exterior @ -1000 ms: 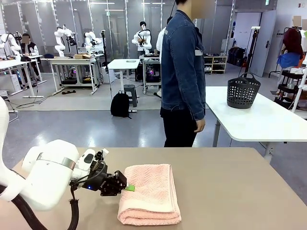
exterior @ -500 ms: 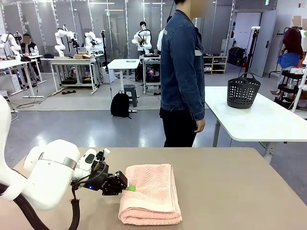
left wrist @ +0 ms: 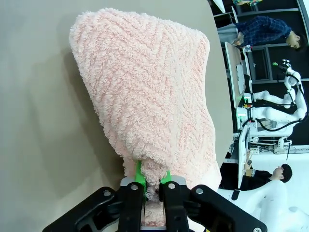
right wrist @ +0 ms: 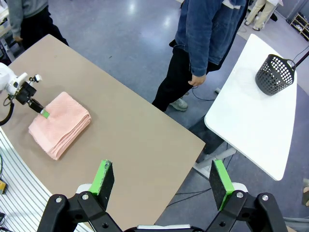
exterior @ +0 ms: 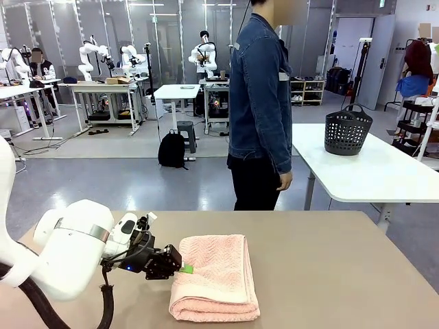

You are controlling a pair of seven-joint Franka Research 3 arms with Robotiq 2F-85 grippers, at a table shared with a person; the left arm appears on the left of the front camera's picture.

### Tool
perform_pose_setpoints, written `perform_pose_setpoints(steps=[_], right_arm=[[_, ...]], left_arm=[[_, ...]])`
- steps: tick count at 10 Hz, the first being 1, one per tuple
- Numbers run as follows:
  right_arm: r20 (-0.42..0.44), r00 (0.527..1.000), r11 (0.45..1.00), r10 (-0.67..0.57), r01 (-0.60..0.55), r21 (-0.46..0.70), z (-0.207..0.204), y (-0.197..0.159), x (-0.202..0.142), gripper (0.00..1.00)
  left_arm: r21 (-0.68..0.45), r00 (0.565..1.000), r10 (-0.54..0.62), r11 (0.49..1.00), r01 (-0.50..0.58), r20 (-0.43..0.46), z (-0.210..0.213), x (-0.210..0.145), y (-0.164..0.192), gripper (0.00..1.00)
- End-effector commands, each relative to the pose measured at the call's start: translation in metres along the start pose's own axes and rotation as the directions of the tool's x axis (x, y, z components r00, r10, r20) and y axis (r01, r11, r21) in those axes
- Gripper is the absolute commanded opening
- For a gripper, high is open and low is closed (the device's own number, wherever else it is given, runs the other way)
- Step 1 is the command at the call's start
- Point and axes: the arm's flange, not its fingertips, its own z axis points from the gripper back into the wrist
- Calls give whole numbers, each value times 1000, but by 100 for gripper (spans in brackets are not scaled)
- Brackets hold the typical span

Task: Fold the towel.
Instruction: Pick up the 100 cm Hotel Towel and place it on the left side of the table.

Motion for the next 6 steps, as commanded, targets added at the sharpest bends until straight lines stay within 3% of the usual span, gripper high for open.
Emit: perform_pose_setpoints(steps=[1, 6], right_arm=[[-10, 1000, 1000, 2, -2, -1, -1, 1, -1, 100], [-10, 1000, 1000, 2, -2, -1, -1, 1, -1, 100]], left_arm=[[-4, 996, 19, 1000, -19, -83, 10, 9, 3, 13], [55, 992, 2, 998, 4, -124, 139, 40, 78, 13]])
